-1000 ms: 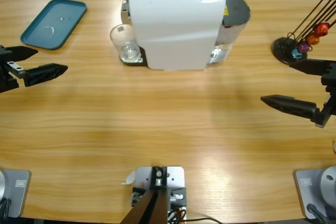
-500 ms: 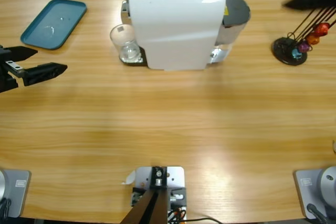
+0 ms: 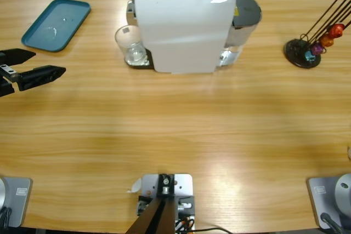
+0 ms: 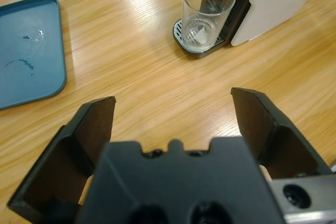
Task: Pour coffee
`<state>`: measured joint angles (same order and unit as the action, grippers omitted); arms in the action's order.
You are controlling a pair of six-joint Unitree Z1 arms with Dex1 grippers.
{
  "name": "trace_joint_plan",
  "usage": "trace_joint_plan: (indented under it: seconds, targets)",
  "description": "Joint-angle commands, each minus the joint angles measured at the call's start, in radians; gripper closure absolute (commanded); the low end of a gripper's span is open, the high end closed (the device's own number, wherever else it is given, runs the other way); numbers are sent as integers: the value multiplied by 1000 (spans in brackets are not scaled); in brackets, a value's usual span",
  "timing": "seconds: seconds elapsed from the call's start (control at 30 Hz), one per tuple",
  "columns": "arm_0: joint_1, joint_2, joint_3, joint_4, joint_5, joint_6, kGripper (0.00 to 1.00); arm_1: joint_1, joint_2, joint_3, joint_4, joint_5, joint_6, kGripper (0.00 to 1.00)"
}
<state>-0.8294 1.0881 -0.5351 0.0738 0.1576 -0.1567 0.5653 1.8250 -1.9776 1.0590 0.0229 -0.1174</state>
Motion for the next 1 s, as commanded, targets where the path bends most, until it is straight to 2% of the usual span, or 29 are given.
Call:
trace_joint_plan:
  seconds: [0.03, 1.0]
  targets:
    - [-5, -4, 30, -9, 5, 6, 46, 49, 120, -35, 73, 10, -7, 1000]
    - [-5, 13, 27, -8, 0, 6, 46, 57, 170, -117, 128, -37, -16, 1000]
